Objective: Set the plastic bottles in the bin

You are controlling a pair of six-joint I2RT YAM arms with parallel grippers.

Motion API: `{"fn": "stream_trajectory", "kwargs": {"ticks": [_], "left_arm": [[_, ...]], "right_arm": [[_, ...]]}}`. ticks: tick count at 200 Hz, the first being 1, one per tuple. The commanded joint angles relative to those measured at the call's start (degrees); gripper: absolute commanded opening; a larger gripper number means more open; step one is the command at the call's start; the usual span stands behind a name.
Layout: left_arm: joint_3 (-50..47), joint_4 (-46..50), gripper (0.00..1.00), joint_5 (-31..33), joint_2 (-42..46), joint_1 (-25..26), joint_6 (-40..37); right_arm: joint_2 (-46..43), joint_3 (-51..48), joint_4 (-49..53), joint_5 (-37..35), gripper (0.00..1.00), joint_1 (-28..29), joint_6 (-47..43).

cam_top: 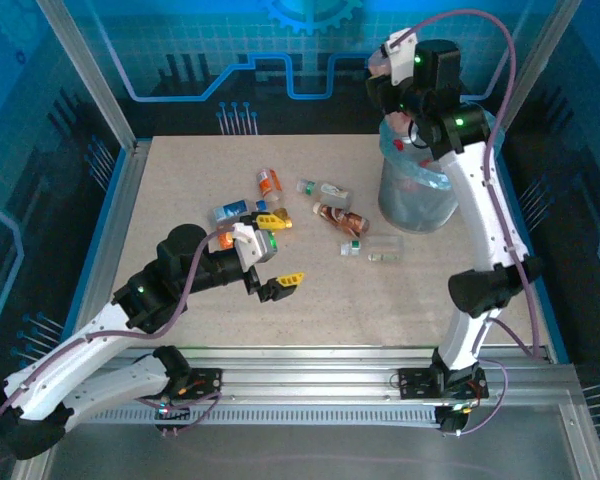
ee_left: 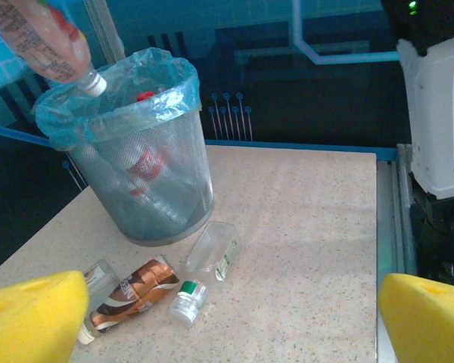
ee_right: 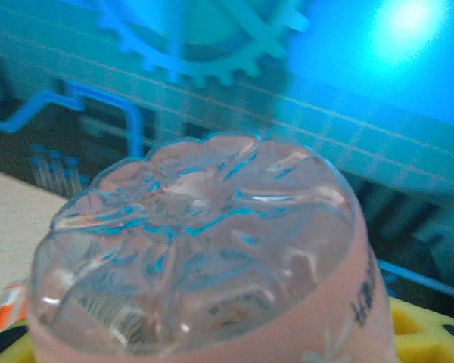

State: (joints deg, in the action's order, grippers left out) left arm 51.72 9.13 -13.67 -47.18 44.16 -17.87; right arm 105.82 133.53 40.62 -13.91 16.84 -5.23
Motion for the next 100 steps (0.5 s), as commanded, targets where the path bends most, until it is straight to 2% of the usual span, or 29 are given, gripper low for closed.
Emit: {"fn": "stream_trajectory", "kwargs": {"ticks": [1,24,40,75,100], "left_arm": [[1.82,0.21,0.99,2.32,1.35,0.49,1.45],[0.69,0.16,0.99,3.32,2.83,0.60,2.36],[-0.10,-0.28,0.99,3.95,3.49,0.72,3.04],[0.25,0.37,0.99,4.36,3.44,0.66,3.13],[1.43,2.61,0.99,5.19,3.13,0.72,2.32]], "right_arm": [[2.01,5.88,2.95,-13.46,0.52,-0.29,5.69],[4.24,7.81,6.09,-18.13,0.52,-1.46,9.15],[5.11,7.51,7.13,-19.15,0.53,-2.41,11.69],[7.37,7.00,4.71,-19.09,0.53,-3.30,11.22],[10.39,10.48,10.05,-21.11,0.54,-3.37,12.44]]}}
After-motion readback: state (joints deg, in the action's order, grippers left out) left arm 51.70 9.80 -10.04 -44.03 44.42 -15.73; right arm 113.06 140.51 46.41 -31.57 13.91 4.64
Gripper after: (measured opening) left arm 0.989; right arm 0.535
